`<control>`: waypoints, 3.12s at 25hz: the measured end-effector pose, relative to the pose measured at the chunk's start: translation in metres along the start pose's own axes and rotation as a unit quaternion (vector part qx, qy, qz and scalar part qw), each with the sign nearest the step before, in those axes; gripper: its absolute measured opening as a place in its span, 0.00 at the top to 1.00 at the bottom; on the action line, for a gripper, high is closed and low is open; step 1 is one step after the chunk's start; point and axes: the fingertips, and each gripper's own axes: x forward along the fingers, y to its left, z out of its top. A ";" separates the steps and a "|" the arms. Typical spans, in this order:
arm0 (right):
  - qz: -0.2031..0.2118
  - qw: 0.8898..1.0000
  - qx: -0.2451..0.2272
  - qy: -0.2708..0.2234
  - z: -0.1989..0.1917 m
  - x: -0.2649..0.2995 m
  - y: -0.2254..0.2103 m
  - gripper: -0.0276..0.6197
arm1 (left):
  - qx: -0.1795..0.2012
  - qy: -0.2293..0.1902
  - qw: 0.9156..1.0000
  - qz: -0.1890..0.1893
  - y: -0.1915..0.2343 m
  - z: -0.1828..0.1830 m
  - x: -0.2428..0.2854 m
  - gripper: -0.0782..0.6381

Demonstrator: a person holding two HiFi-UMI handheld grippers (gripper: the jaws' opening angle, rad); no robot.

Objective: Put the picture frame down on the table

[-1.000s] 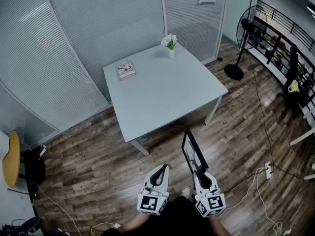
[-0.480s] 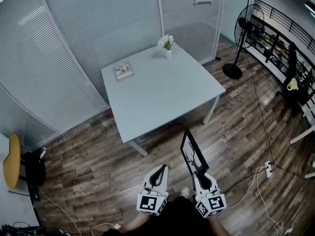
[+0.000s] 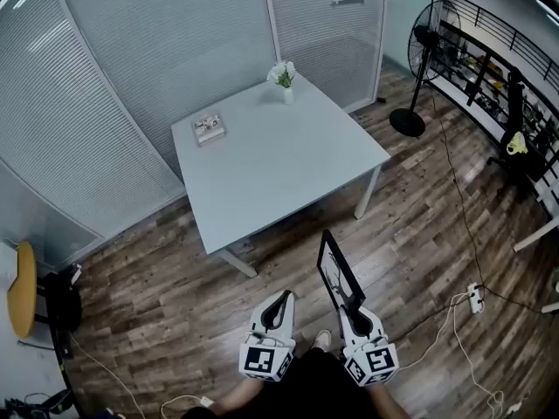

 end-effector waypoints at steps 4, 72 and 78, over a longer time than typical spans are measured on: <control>0.012 1.000 -0.007 -0.006 0.004 -0.001 -0.015 0.87 | 0.004 -0.001 1.000 0.007 -0.011 -0.002 0.009 0.87; -0.012 0.999 0.044 0.024 0.088 0.432 -0.119 0.87 | -0.035 0.040 0.998 -0.031 0.274 0.002 0.341 0.87; 0.013 0.998 0.046 0.031 0.097 0.463 -0.147 0.87 | -0.034 0.041 0.998 -0.017 0.278 0.002 0.385 0.87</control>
